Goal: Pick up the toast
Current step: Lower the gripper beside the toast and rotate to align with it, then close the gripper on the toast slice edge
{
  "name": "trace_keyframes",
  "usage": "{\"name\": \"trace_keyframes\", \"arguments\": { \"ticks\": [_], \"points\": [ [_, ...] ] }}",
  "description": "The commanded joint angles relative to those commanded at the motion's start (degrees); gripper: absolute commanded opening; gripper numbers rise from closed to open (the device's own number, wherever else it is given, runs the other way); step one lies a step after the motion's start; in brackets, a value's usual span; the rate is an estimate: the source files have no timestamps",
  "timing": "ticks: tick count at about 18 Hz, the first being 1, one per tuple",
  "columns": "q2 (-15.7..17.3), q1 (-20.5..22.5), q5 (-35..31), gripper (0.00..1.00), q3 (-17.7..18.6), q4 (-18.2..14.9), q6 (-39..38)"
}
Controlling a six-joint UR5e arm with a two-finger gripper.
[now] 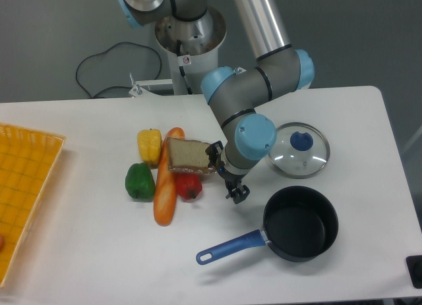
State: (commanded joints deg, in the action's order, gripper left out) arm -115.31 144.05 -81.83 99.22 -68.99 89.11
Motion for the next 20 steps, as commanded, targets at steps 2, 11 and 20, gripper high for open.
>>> {"name": "trace_keyframes", "arguments": {
  "ticks": [2,11,20],
  "points": [
    [0.0,-0.4,0.1,1.0,0.6,-0.3,0.2],
    [0.3,-1.1,0.1,1.0,0.8,-4.2,0.2],
    [0.6,-2.5,-0.1,0.96,1.0,-6.2,0.3]
  ]
}}
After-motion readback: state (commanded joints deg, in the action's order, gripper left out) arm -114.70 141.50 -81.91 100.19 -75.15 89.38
